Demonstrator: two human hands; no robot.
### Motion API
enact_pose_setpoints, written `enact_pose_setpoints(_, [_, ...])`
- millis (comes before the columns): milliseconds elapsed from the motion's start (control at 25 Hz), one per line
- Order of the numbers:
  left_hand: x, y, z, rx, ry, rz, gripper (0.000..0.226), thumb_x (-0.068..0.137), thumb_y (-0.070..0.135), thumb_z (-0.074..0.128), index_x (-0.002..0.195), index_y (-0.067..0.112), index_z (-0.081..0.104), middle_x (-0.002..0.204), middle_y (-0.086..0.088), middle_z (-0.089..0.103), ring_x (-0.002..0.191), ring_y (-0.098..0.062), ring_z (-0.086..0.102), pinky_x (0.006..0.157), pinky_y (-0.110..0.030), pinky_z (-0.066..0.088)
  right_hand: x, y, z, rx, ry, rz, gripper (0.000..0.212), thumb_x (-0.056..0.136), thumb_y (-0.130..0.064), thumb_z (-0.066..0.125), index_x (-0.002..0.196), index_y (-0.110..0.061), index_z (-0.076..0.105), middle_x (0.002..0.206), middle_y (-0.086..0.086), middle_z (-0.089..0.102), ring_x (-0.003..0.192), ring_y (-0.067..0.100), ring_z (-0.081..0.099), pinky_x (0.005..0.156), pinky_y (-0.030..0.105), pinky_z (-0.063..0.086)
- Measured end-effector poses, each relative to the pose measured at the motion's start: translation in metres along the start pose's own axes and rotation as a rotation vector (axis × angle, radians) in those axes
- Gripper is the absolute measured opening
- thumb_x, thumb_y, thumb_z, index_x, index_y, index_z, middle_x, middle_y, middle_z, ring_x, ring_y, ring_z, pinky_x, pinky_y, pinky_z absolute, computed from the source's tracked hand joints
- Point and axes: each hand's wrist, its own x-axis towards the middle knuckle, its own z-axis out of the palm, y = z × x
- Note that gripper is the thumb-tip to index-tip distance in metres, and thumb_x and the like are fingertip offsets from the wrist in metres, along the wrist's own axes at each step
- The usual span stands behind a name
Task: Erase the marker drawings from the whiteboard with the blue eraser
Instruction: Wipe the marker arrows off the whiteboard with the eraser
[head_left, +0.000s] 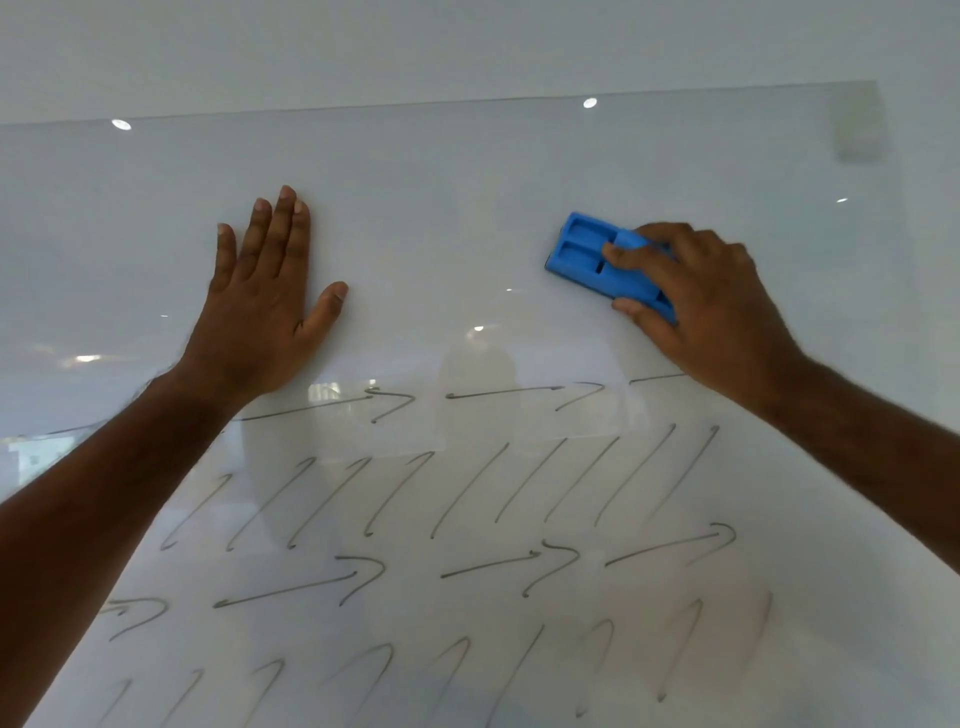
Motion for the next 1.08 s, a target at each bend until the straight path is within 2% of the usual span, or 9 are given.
enact_pose_setpoints(160, [0.002, 0.001, -0.002, -0.006, -0.05, -0.004, 0.09, 0.107, 0.063, 0.022, 0.173, 0.005, 0.002, 0.183, -0.013, -0.002, 0.169, -0.033, -0.001, 0.133, -0.052, -0.004, -0.028, 0.014, -0.01, -0.071, -0.066, -0.066, 0.05, 0.099, -0.039, 0.064, 0.144, -0.018, 0.056, 0.14, 0.016, 0.055, 0.107, 0.038, 0.061, 0.084, 0.058, 0.051])
enact_pose_setpoints(360, [-0.001, 0.022, 0.001, 0.023, -0.046, -0.032, 0.094, 0.108, 0.063, 0.021, 0.171, -0.004, 0.001, 0.18, -0.024, -0.003, 0.168, -0.042, -0.004, 0.134, -0.055, -0.002, -0.014, 0.052, -0.021, -0.049, -0.015, 0.137, 0.053, 0.098, -0.039, 0.068, 0.145, -0.021, 0.053, 0.139, 0.014, 0.054, 0.11, 0.04, 0.059, 0.089, 0.06, 0.05])
enact_pose_setpoints(480, [-0.002, 0.042, 0.008, 0.046, -0.024, 0.003, 0.092, 0.109, 0.061, 0.022, 0.17, -0.005, 0.003, 0.18, -0.025, -0.002, 0.168, -0.043, -0.002, 0.135, -0.056, 0.001, 0.003, 0.047, -0.015, -0.002, 0.018, 0.177, 0.05, 0.099, -0.039, 0.067, 0.145, -0.023, 0.053, 0.141, 0.012, 0.054, 0.115, 0.038, 0.058, 0.091, 0.058, 0.049])
enact_pose_setpoints(600, [0.007, 0.06, 0.01, 0.042, -0.022, 0.037, 0.091, 0.109, 0.06, 0.022, 0.171, -0.004, 0.004, 0.18, -0.024, -0.001, 0.168, -0.042, -0.002, 0.136, -0.056, 0.002, 0.001, 0.025, -0.005, 0.009, 0.034, 0.112, 0.046, 0.101, -0.043, 0.06, 0.144, -0.026, 0.055, 0.141, 0.01, 0.055, 0.113, 0.037, 0.058, 0.088, 0.054, 0.048])
enact_pose_setpoints(720, [0.018, 0.073, 0.013, 0.041, -0.031, 0.079, 0.091, 0.109, 0.061, 0.02, 0.172, -0.003, 0.004, 0.181, -0.022, -0.001, 0.168, -0.04, -0.001, 0.136, -0.055, 0.002, -0.025, 0.006, 0.0, 0.004, -0.016, -0.021, 0.048, 0.101, -0.046, 0.053, 0.144, -0.025, 0.055, 0.142, 0.011, 0.055, 0.11, 0.033, 0.059, 0.087, 0.051, 0.048])
enact_pose_setpoints(880, [0.021, 0.082, 0.017, 0.063, 0.006, 0.064, 0.091, 0.109, 0.062, 0.02, 0.171, -0.003, 0.006, 0.181, -0.023, 0.002, 0.168, -0.041, 0.002, 0.136, -0.055, 0.002, -0.055, 0.023, -0.01, -0.03, -0.091, -0.157, 0.052, 0.104, -0.049, 0.045, 0.149, -0.024, 0.05, 0.143, 0.013, 0.054, 0.111, 0.032, 0.058, 0.088, 0.051, 0.049])
enact_pose_setpoints(1000, [0.021, 0.081, 0.019, 0.068, 0.021, 0.065, 0.091, 0.109, 0.062, 0.02, 0.171, -0.004, 0.007, 0.181, -0.024, 0.003, 0.168, -0.041, 0.003, 0.136, -0.056, 0.003, -0.055, 0.051, -0.018, -0.075, -0.086, -0.101, 0.054, 0.103, -0.051, 0.047, 0.149, -0.023, 0.052, 0.141, 0.015, 0.055, 0.109, 0.035, 0.06, 0.087, 0.053, 0.05])
enact_pose_setpoints(1080, [0.022, 0.082, 0.019, 0.065, 0.011, 0.062, 0.091, 0.109, 0.062, 0.019, 0.171, -0.004, 0.006, 0.181, -0.023, 0.002, 0.168, -0.041, 0.002, 0.137, -0.056, 0.002, -0.049, 0.069, -0.023, -0.082, -0.036, 0.0, 0.052, 0.103, -0.05, 0.053, 0.149, -0.025, 0.053, 0.14, 0.014, 0.055, 0.108, 0.037, 0.06, 0.088, 0.055, 0.05])
